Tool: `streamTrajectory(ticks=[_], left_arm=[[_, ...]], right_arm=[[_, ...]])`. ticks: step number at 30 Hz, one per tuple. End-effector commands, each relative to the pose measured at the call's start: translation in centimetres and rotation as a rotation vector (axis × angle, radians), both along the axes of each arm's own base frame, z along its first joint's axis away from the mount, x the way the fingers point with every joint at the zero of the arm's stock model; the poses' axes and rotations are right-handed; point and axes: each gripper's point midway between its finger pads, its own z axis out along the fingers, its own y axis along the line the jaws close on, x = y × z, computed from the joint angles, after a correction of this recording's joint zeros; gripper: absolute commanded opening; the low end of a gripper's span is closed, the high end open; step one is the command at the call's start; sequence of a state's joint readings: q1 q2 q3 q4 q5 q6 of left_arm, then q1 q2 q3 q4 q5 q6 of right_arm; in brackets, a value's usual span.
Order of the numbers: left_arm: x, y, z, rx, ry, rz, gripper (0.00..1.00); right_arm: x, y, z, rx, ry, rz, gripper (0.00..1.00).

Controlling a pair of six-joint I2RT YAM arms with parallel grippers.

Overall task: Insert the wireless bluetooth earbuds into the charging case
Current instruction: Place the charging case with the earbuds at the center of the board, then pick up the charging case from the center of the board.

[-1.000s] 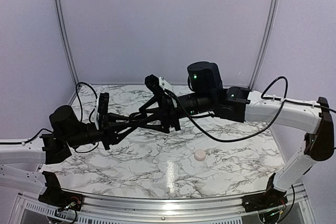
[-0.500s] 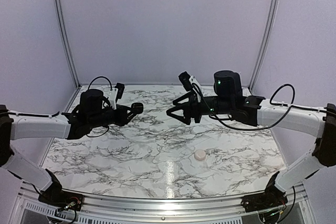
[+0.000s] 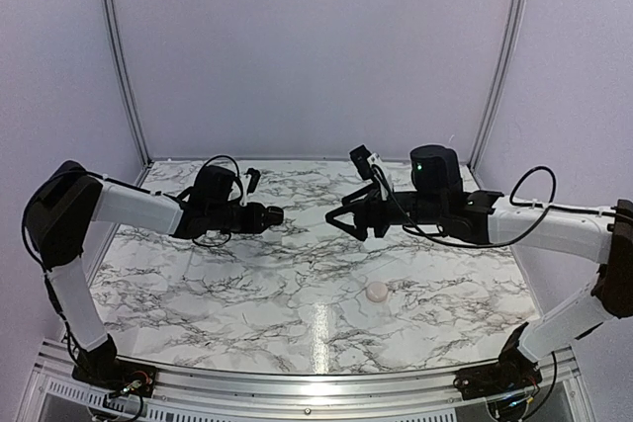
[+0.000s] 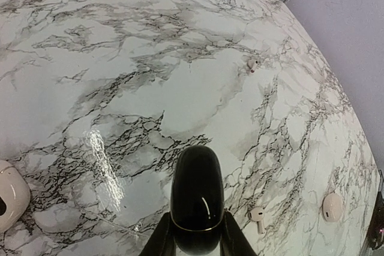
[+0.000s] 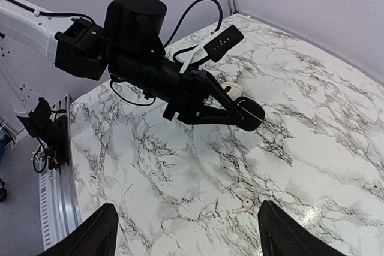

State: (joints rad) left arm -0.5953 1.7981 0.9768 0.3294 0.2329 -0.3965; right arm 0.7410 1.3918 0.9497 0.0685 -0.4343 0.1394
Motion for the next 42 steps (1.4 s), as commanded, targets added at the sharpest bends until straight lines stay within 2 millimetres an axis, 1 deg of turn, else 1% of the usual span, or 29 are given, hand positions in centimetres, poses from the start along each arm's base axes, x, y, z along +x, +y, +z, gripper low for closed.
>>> streamTrajectory(ticks=[1, 5, 9, 13, 16, 17, 18, 21, 23, 24, 25, 27, 28, 33, 36, 39, 41, 42], left_arm=[[1.1, -0.1, -1.4, -0.008, 0.077, 0.003, 0.05], [1.9, 0.3, -2.8, 0.003, 0.121, 0.022, 0.08], [2.6, 0.9, -4.3, 0.01, 0.169, 0.048, 0.09], [3.0, 1.2, -5.8, 0.049, 0.219, 0.06, 0.12], [3.3, 1.4, -6.6, 0.081, 0.242, 0.072, 0.15], [3.4, 1.6, -6.8, 0.089, 0.248, 0.08, 0.17], [3.5, 1.7, -6.9, 0.097, 0.25, 0.089, 0.23], [3.9, 2.1, -6.5, 0.115, 0.241, 0.113, 0.36], [4.1, 2.6, -6.1, 0.142, 0.228, 0.135, 0.45], [4.3, 2.8, -5.7, 0.153, 0.22, 0.142, 0.49], [4.4, 3.1, -5.4, 0.161, 0.211, 0.148, 0.54], [4.5, 3.2, -4.3, 0.164, 0.187, 0.152, 0.69], [4.4, 3.2, -3.6, 0.16, 0.175, 0.147, 0.73], [4.0, 2.5, 0.7, 0.119, 0.093, 0.102, 0.82], [3.3, 1.7, 3.1, 0.109, 0.03, 0.057, 0.9], [2.3, 1.1, 5.7, 0.104, -0.051, 0.021, 0.99], [1.6, 0.8, 7.0, 0.1, -0.099, 0.001, 0.99], [1.3, 0.7, 7.7, 0.094, -0.126, -0.007, 0.99]], right_arm=[[0.6, -0.3, 0.5, 0.018, -0.008, -0.032, 0.81], [0.8, -0.5, -0.1, 0.007, 0.004, -0.043, 0.82], [1.2, -0.6, -1.5, -0.021, 0.03, -0.056, 0.82], [2.2, -1.0, -2.7, -0.044, 0.059, -0.082, 0.82], [2.9, -1.5, -3.5, -0.058, 0.086, -0.1, 0.82], [3.0, -1.6, -3.7, -0.065, 0.096, -0.105, 0.82], [3.1, -1.7, -4.0, -0.073, 0.106, -0.113, 0.82], [2.9, -2.2, -4.7, -0.092, 0.133, -0.137, 0.82], [2.6, -3.0, -5.8, -0.13, 0.173, -0.162, 0.82], [2.5, -3.3, -6.2, -0.142, 0.186, -0.177, 0.82], [2.5, -3.7, -6.5, -0.153, 0.197, -0.19, 0.82], [2.1, -4.4, -7.2, -0.173, 0.224, -0.214, 0.82], [2.0, -4.8, -7.6, -0.187, 0.243, -0.232, 0.82], [0.4, -7.2, -10.1, -0.259, 0.351, -0.31, 0.82], [-1.0, -8.8, -11.9, -0.31, 0.421, -0.354, 0.82], [-1.9, -10.5, -13.5, -0.395, 0.45, -0.419, 0.83], [-2.4, -11.5, -14.4, -0.46, 0.46, -0.46, 0.83], [-2.7, -11.7, -14.8, -0.484, 0.463, -0.465, 0.83]])
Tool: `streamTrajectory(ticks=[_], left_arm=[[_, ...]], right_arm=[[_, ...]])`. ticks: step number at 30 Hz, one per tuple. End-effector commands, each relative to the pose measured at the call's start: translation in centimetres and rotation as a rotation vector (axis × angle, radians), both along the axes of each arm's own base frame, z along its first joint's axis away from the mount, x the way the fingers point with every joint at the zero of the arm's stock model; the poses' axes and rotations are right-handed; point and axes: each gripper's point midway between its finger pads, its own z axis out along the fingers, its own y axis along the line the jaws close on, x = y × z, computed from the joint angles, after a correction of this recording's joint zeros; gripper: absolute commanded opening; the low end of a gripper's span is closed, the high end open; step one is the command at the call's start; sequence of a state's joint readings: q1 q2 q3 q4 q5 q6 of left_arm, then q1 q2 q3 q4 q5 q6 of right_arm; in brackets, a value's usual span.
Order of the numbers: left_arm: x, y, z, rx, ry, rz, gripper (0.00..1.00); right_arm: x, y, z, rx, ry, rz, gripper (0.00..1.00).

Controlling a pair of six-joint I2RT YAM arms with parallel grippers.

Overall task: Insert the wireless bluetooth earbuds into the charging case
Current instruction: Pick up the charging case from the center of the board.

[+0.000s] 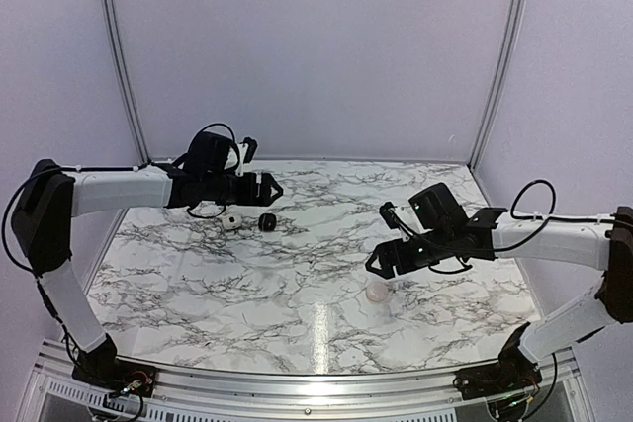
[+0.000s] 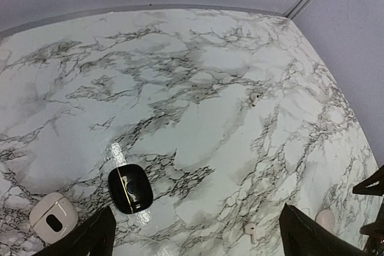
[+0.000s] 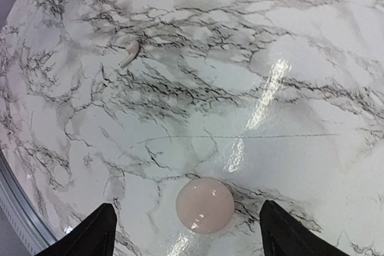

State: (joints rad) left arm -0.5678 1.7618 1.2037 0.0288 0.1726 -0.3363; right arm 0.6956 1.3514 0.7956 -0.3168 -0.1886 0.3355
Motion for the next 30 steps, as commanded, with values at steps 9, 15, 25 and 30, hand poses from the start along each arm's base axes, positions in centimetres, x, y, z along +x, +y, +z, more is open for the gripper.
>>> streamTrajectory(ticks=[9, 15, 25, 30], left_arm=[[-4.2, 0.0, 6.9, -0.043, -0.306, -0.085, 0.99], [-5.0, 1.1, 8.3, -0.065, -0.363, -0.054, 0.99], [-5.8, 2.4, 9.5, -0.073, -0.398, -0.022, 0.99], [-6.4, 3.0, 9.4, -0.078, -0.397, -0.009, 0.99]], right_arm=[[-3.3, -2.0, -6.3, -0.277, 0.135, -0.021, 0.8], [-3.2, -0.3, -6.8, -0.247, 0.128, 0.042, 0.73], [-2.2, 4.0, -7.2, -0.202, 0.098, 0.221, 0.67], [-2.5, 5.9, -6.0, -0.187, 0.031, 0.346, 0.66]])
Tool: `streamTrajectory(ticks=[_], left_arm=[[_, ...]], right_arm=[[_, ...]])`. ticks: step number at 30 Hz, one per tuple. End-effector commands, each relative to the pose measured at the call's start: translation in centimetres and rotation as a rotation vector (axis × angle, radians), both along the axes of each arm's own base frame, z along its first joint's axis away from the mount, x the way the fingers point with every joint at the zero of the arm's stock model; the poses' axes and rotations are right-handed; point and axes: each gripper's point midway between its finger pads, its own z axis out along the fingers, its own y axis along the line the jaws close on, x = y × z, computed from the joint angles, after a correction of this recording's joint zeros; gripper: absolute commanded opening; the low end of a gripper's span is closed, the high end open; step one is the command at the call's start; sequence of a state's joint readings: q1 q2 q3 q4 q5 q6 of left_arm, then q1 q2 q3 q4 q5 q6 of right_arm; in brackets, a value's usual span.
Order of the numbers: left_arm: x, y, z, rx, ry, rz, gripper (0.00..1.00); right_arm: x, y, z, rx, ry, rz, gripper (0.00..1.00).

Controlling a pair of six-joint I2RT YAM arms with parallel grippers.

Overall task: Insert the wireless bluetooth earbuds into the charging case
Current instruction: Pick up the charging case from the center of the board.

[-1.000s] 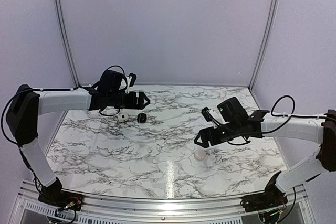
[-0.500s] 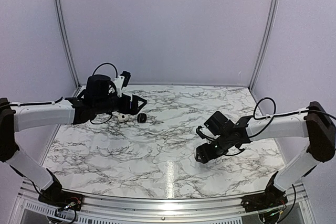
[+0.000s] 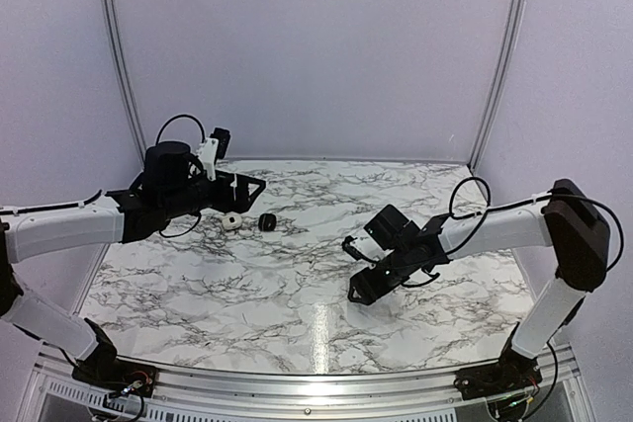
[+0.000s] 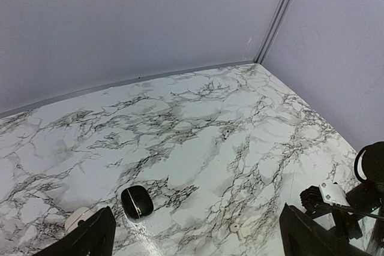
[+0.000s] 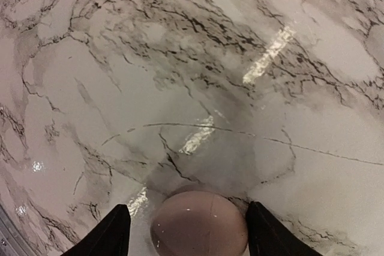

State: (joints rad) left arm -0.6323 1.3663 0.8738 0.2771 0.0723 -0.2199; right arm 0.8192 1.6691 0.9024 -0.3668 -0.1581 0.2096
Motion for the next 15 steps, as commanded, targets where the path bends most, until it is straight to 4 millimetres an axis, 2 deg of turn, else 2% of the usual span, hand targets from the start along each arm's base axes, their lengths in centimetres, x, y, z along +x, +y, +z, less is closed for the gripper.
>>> streamTrajectory(ticks=[1, 8, 12, 15], left_arm=[[-0.4, 0.6, 1.1, -0.02, -0.041, 0.018, 0.99], [-1.3, 0.3, 1.1, -0.034, -0.052, -0.029, 0.99], [-2.4, -0.1, 1.5, -0.074, -0.101, -0.085, 0.99], [-2.5, 0.0, 1.2, -0.105, -0.079, -0.072, 0.99]], right_arm=[[-0.2, 2.8, 2.2, 0.058, -0.068, 0.153, 0.67], [-0.7, 1.1, 3.2, 0.033, -0.121, 0.151, 0.79], [-1.0, 0.7, 2.7, 0.025, -0.126, 0.175, 0.8], [-1.0, 0.8, 2.2, 0.022, -0.14, 0.194, 0.79]])
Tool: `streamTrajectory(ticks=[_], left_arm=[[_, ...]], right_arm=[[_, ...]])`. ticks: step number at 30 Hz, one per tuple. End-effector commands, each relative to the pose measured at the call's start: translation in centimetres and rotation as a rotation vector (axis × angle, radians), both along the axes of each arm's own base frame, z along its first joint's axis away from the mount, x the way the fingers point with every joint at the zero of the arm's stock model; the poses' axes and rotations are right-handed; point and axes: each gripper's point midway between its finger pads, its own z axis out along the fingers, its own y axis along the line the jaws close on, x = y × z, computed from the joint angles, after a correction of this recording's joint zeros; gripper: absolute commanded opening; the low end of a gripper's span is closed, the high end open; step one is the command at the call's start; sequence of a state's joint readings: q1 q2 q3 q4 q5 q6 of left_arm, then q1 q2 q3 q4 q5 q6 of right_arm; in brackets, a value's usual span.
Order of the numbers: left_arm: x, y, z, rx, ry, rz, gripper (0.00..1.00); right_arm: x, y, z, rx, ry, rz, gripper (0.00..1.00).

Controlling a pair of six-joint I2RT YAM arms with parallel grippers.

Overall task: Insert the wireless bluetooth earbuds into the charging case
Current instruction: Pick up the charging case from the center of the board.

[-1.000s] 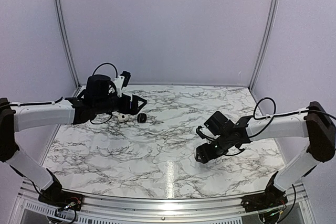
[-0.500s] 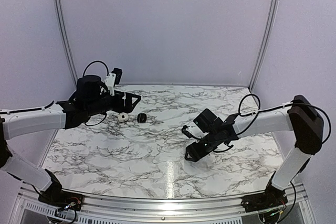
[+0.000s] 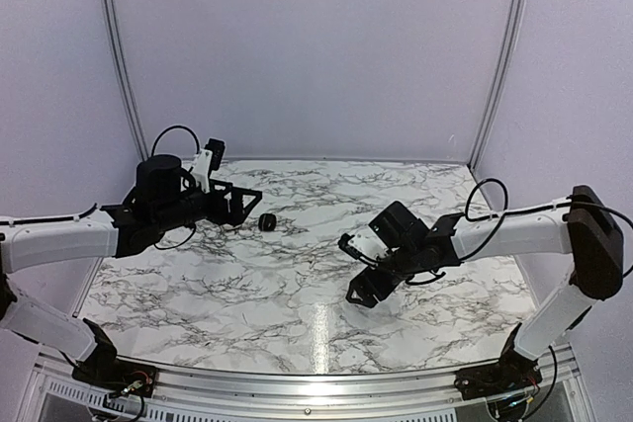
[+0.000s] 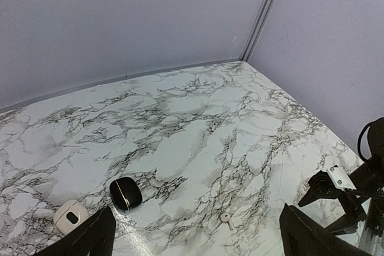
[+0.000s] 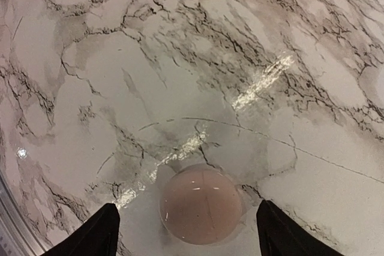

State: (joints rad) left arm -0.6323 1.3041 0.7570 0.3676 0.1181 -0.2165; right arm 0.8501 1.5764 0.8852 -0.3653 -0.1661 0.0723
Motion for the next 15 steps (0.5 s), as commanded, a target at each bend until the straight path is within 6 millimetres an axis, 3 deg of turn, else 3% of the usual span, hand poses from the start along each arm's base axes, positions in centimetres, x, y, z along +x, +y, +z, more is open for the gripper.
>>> streamTrajectory(ticks=[1, 15], left_arm=[[-0.8, -0.4, 2.1, -0.082, -0.052, -0.034, 0.99], [-2.2, 1.9, 3.4, -0.159, -0.06, 0.031, 0.99]], right_arm=[[-0.1, 0.0, -0.6, -0.009, -0.037, 0.047, 0.78], [0.2, -0.6, -3.2, -0.101, -0.092, 0.072, 0.67]])
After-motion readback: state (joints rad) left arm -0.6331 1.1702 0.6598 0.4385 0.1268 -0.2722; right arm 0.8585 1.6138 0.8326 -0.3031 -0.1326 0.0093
